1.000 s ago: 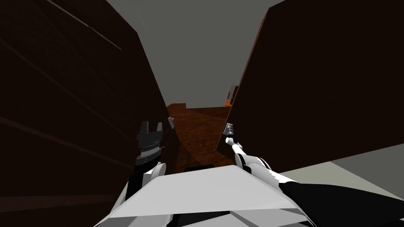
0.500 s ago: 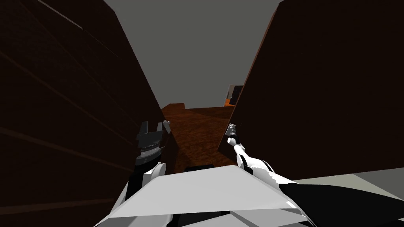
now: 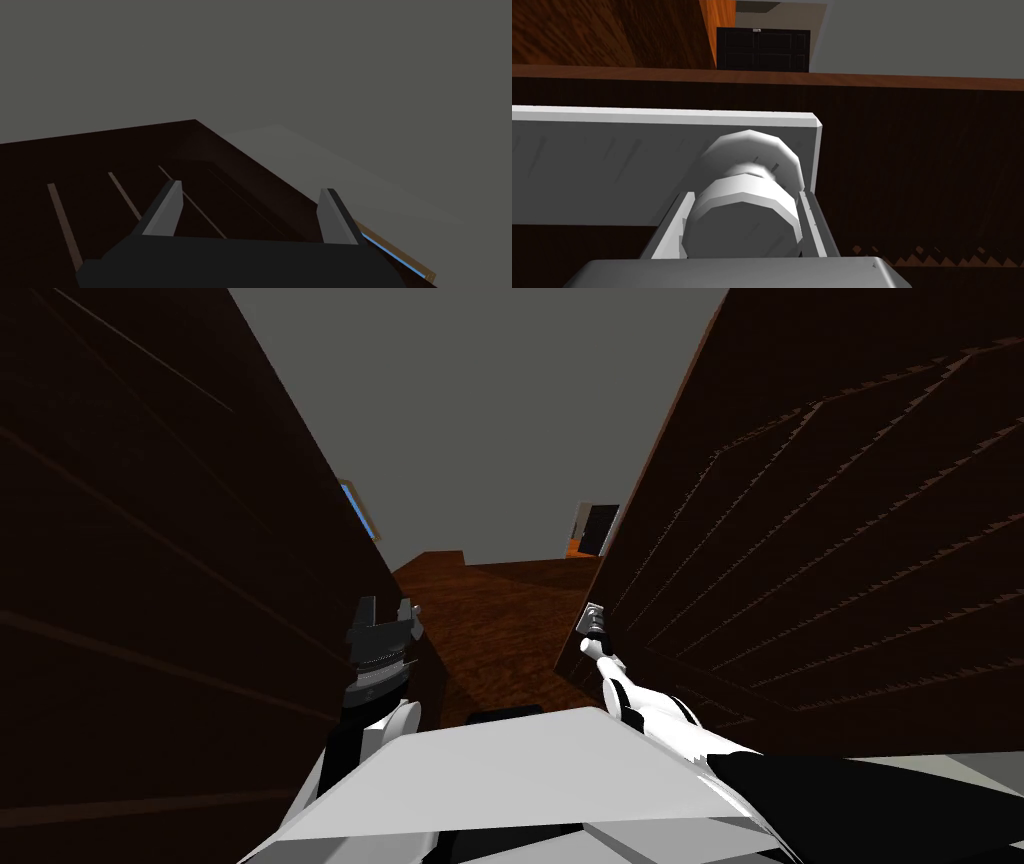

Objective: Push the door open

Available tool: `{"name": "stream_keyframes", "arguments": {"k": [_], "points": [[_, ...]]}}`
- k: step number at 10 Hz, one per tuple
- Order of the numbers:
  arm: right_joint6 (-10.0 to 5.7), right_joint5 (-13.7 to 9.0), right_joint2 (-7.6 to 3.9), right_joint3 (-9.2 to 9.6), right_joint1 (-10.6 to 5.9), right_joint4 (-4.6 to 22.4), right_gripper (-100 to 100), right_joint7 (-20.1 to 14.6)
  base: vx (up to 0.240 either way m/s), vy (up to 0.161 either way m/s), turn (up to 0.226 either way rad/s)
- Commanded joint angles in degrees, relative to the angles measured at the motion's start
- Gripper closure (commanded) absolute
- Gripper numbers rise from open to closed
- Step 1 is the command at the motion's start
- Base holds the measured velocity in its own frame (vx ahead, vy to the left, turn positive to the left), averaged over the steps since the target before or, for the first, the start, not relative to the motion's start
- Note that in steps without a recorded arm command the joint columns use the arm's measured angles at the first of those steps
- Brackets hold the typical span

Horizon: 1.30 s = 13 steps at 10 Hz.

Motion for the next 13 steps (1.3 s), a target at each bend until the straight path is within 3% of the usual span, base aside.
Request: {"name": "stream_keyframes", "arguments": {"k": [1, 13], "points": [[-1.42, 0.1, -0.99, 0.18, -0.55, 2.1, 100, -0.8, 0.052, -0.032, -0.001], [-2.37, -2.0, -3.40, -4.72, 0.62, 3.6, 100, 0.9, 0.138, 0.009, -0.041]]}}
